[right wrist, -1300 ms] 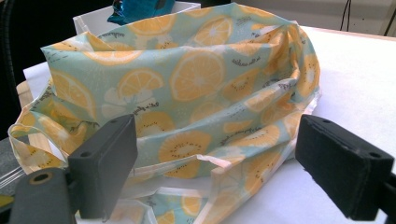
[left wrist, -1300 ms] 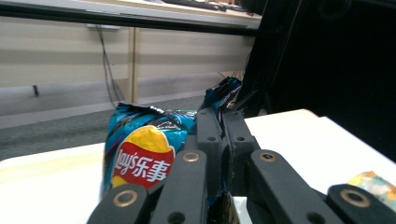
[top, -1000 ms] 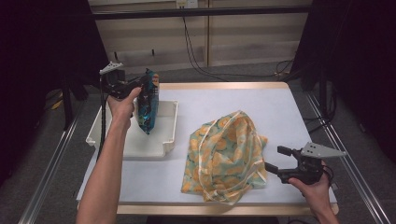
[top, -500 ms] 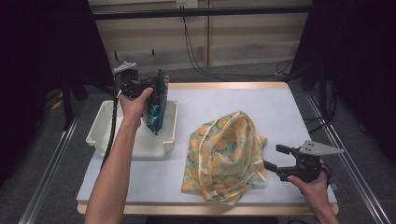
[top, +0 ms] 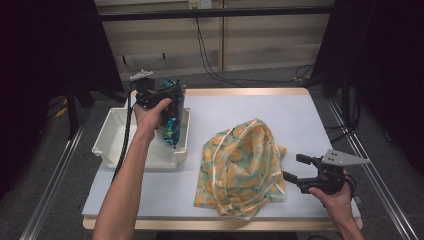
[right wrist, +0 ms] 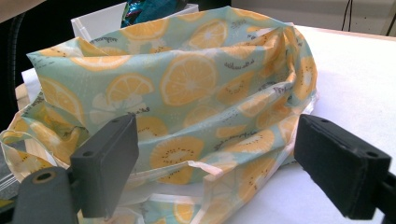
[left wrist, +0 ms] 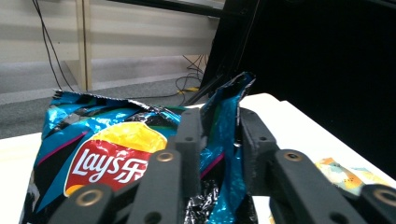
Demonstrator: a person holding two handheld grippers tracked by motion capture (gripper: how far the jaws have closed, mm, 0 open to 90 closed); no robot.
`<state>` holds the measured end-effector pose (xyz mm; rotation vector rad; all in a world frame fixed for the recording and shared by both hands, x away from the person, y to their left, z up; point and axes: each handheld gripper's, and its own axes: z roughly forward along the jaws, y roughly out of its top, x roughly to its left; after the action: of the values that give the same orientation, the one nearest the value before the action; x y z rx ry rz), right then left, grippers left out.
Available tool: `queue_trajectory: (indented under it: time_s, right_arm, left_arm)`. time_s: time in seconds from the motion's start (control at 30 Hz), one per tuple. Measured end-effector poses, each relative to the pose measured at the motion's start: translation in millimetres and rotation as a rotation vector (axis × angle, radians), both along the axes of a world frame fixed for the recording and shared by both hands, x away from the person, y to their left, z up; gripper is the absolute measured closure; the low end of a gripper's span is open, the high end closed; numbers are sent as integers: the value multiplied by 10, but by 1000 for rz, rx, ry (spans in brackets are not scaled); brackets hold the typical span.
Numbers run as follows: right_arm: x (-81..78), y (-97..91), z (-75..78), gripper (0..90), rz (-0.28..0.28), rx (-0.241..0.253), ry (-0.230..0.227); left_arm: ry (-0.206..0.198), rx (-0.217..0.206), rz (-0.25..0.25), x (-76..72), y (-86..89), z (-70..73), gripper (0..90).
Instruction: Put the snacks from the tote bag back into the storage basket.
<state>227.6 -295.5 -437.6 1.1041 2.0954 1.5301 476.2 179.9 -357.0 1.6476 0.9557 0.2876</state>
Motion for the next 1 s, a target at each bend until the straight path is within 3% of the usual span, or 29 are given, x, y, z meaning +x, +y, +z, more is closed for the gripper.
queue_trajectory:
  time_s: [0.07,0.23,0.33,0.53,0.77,1.0]
  right_arm:
    - [6,11,-6,140,3,-6,2]
    - [7,24,-11,140,9,-9,7]
    - [7,19,-10,140,8,-9,4]
    - [9,33,-11,140,16,-13,5]
    - [-14,36,-3,140,9,-18,5]
    - [-35,55,3,140,15,-27,-2]
  left_arm:
    - [-2,20,-3,1,-6,-8,717]
    - [4,16,2,3,-4,-14,696]
    - [16,13,3,-7,-28,-29,637]
    - [-3,86,-35,-55,-109,-30,597]
    - [0,113,-73,-69,-151,-46,544]
    - [-16,167,-118,-119,-211,-63,461]
